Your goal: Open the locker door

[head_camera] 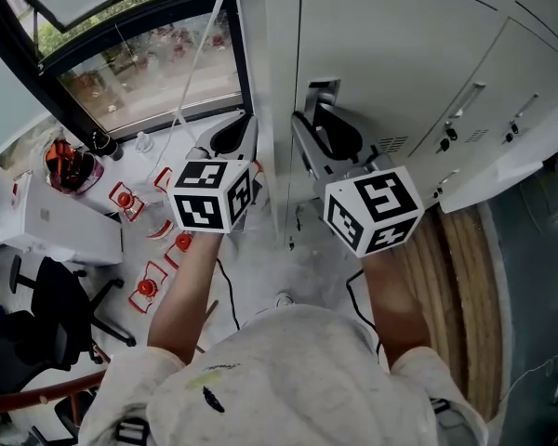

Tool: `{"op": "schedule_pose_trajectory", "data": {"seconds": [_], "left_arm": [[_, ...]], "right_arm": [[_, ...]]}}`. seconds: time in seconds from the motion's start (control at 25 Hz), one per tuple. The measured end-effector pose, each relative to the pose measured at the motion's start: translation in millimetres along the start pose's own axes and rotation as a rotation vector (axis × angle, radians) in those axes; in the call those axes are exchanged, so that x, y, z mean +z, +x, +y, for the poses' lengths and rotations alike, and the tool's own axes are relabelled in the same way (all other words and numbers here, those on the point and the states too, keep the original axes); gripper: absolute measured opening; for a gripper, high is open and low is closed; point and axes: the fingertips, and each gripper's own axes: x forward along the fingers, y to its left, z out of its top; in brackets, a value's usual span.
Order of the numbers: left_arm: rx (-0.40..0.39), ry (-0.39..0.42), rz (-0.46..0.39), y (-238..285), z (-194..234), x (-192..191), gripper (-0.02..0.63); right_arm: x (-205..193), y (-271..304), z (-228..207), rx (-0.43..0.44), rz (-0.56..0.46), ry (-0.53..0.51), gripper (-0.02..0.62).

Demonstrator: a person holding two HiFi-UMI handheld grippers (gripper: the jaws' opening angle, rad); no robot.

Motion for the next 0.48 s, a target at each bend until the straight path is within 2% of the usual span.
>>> {"op": "schedule_pose_trajectory", "data": {"seconds": [0.48], "left_arm": [[-0.025, -0.016, 0.008, 0, -7, -10, 0.005]], "right_arm": [[-1, 0, -2, -0.033, 0.002, 0.027, 0.088]]}}
